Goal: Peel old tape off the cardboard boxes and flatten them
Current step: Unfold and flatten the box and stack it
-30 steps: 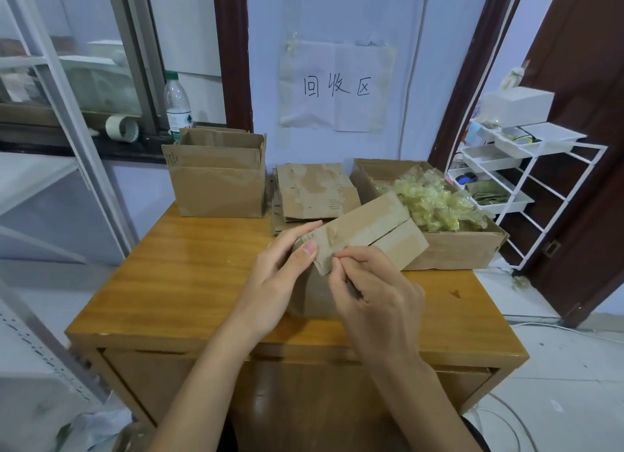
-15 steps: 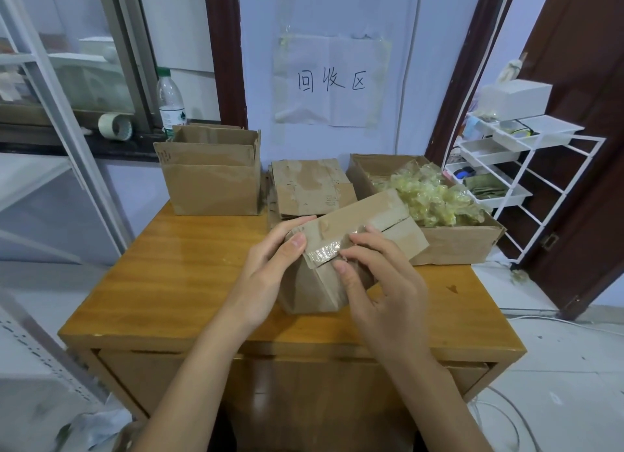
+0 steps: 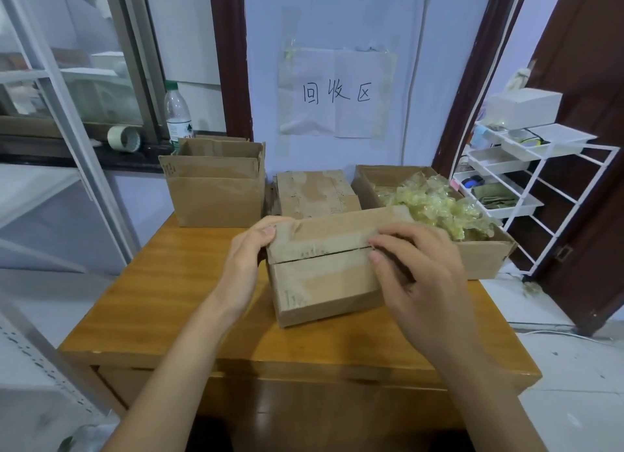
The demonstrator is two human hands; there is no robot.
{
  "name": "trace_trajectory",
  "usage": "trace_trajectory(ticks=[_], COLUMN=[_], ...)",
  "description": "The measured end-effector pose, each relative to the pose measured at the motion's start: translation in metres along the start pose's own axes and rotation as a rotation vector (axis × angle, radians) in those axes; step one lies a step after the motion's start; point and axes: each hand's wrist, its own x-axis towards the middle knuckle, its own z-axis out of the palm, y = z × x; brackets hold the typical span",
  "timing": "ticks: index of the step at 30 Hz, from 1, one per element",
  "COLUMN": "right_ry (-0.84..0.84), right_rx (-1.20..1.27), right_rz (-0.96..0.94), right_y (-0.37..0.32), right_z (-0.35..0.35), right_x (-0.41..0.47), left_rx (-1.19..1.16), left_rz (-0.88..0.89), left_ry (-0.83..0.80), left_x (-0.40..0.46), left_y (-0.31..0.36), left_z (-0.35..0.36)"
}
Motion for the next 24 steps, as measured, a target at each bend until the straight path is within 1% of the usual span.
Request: trace_trajectory(ticks=[4, 6, 8, 10, 14, 18, 22, 24], right_ry=[0.078, 0.069, -0.013, -0.055, 0.029, 0.049, 0.115, 0.134], right_rx=[0.016, 0.206, 0.468, 0.556, 0.603, 0.686, 0.642, 0.62], right_rz=[0.202, 0.411, 0.605, 0.61, 0.642, 0.697, 0.681, 0.646], right_y=[0.008, 0.006, 0.003, 0.004, 0.008, 0.008, 0.003, -0.002], right_z=[-0.01, -0.017, -0.024, -0.027, -0.036, -0.04, -0.038, -0.037], right_x=[-0.002, -0.002, 0.001, 0.001, -0.001, -0.005, -0.004, -0.003], left_rx=[-0.043, -0.1, -0.134, -0.146, -0.18, -0.197, -0.118, 0.011], left_rz=[0.012, 0.023, 0.038, 0.047, 0.064, 0.058, 0.063, 0.088], left_ry=[0.036, 0.047, 0.045, 0.049, 0.106, 0.151, 0.16, 0.164], left_x=[-0.011, -0.017, -0.023, -0.026, -0.03, -0.032, -0.032, -0.033], left_y=[-0.002, -0.001, -0.001, -0.001, -0.004, -0.007, -0.005, 0.006], left_z=[-0.001, -0.001, -0.001, 0.001, 0.005, 0.006, 0.005, 0.002])
